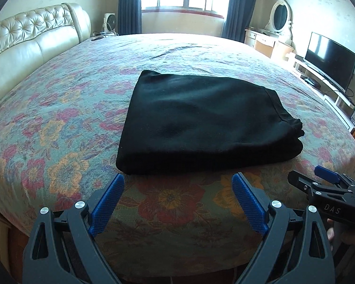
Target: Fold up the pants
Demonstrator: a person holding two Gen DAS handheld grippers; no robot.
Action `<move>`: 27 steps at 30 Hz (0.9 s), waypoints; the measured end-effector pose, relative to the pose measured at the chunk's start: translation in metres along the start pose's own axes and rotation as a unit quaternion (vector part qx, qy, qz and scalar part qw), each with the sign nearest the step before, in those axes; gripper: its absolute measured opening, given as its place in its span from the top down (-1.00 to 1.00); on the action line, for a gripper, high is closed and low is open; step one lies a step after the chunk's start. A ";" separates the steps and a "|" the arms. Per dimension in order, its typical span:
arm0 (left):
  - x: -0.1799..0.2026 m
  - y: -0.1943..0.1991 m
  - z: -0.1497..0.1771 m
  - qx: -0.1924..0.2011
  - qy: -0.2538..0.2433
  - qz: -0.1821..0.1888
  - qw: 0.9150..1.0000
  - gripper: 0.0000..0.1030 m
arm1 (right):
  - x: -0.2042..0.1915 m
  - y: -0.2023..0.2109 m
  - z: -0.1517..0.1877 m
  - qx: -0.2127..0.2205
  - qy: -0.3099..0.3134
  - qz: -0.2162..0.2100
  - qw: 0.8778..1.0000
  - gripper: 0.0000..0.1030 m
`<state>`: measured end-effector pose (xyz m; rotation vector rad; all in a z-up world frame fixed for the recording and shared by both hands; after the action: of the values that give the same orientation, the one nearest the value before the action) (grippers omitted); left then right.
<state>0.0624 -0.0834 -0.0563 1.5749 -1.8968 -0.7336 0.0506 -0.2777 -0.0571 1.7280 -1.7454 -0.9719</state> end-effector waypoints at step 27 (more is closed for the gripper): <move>0.006 0.003 0.003 0.008 0.004 -0.013 1.000 -0.77 | -0.005 -0.005 0.008 -0.016 0.000 -0.008 1.000 -0.93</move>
<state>0.0574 -0.0883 -0.0565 1.6128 -1.8851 -0.7239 0.0476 -0.2714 -0.0650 1.7259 -1.7090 -1.0006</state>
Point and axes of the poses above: each gripper's, at about its wrist camera, not at the fingertips, and y roughly against the way its jaws point, x to its right, z to its underside, the point moved 7 cm from there along -y, roughly the way its jaws point, and after that the axes turned 1 degree about -x, right-handed, at the moved point
